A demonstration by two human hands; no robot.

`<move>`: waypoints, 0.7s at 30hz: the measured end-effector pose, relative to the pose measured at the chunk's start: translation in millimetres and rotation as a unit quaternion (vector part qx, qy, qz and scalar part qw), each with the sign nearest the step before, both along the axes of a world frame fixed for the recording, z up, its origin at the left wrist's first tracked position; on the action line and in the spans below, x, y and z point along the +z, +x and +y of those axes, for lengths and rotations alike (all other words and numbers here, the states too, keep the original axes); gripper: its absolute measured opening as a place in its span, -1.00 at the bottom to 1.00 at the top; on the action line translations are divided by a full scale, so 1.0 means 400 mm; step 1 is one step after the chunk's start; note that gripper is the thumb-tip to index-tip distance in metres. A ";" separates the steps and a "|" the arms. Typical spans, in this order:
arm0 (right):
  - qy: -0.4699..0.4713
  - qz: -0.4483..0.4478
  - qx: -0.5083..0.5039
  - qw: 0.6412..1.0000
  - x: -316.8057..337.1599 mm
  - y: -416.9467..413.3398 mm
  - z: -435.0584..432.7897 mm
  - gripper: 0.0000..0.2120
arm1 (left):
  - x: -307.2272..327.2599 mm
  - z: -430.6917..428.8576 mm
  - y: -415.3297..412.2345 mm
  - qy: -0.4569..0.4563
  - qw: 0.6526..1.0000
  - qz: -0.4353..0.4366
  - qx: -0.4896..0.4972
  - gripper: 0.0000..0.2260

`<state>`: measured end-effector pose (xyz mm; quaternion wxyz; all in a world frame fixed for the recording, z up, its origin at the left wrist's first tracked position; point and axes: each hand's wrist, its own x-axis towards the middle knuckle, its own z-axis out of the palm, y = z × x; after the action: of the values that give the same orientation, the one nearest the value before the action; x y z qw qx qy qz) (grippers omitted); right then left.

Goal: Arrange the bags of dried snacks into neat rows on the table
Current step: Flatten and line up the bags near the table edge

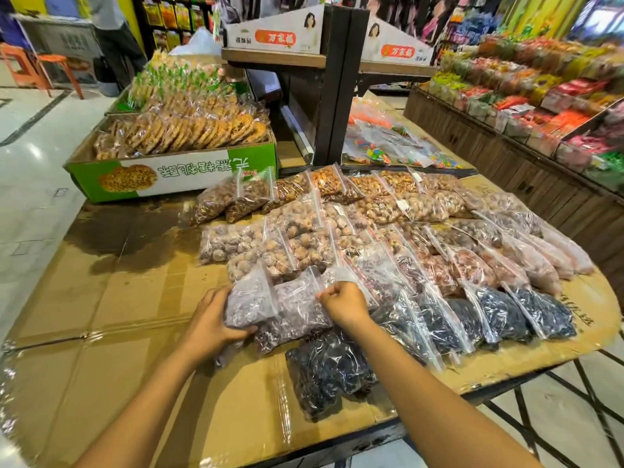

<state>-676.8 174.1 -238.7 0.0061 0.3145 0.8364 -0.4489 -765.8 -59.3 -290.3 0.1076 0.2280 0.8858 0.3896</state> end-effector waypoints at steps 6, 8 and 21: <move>0.045 0.138 0.025 0.989 0.024 0.002 -0.022 -0.81 | 0.002 0.063 0.042 0.102 0.993 0.048 0.028 -0.04; 0.068 0.155 0.031 0.985 0.020 0.008 -0.024 -0.88 | -0.013 0.080 0.052 0.086 0.996 0.028 0.004 0.06; 0.092 0.052 0.047 0.993 -0.033 0.017 0.021 -0.87 | -0.006 0.052 0.034 -0.085 0.996 -0.020 -0.028 0.11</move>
<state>-670.0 182.6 -251.9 -0.0455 0.2500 0.8872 -0.3851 -752.1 -38.6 -292.5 0.1552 0.2351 0.9065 0.3146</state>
